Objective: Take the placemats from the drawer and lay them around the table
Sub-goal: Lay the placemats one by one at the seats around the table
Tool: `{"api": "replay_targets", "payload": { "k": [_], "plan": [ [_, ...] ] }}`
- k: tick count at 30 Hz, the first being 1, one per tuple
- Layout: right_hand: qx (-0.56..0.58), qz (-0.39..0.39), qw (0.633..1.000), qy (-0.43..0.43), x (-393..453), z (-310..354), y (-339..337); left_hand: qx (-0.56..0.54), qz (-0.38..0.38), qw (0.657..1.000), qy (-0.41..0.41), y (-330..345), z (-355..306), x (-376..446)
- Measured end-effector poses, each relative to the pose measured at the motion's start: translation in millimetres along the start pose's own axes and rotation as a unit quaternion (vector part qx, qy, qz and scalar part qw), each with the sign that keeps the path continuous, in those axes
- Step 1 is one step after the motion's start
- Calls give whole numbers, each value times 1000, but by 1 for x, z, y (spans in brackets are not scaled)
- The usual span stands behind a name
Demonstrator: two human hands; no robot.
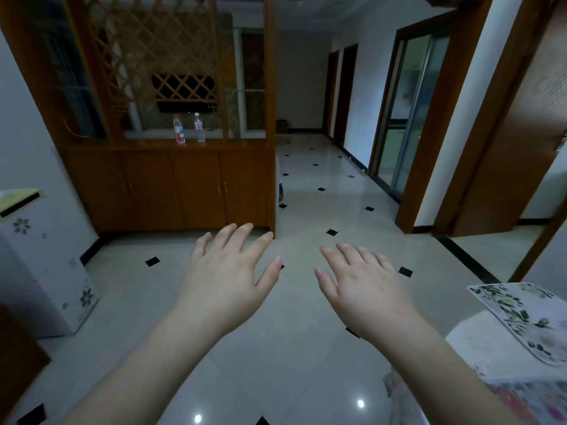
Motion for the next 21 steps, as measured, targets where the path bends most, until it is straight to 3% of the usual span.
{"api": "replay_targets", "payload": {
  "k": [10, 18, 21],
  "plan": [
    [-37, 0, 999, 16, 100, 0, 34, -19, 19, 999, 32, 56, 25, 100],
    [-32, 5, 999, 25, 205, 44, 73, -34, 43, 997, 56, 118, 94, 184],
    [-17, -35, 998, 49, 234, 52, 82, -40, 53, 995, 70, 134, 111, 220]
  ]
}}
Point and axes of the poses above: each hand's wrist, its own x-axis towards the middle knuckle, its own y-axis out of the palm, z = x × y, the point moved 1 cm from there along x, towards the middle knuckle, and after that the axes turned 4 degrees about x, right-handed, at the moved point
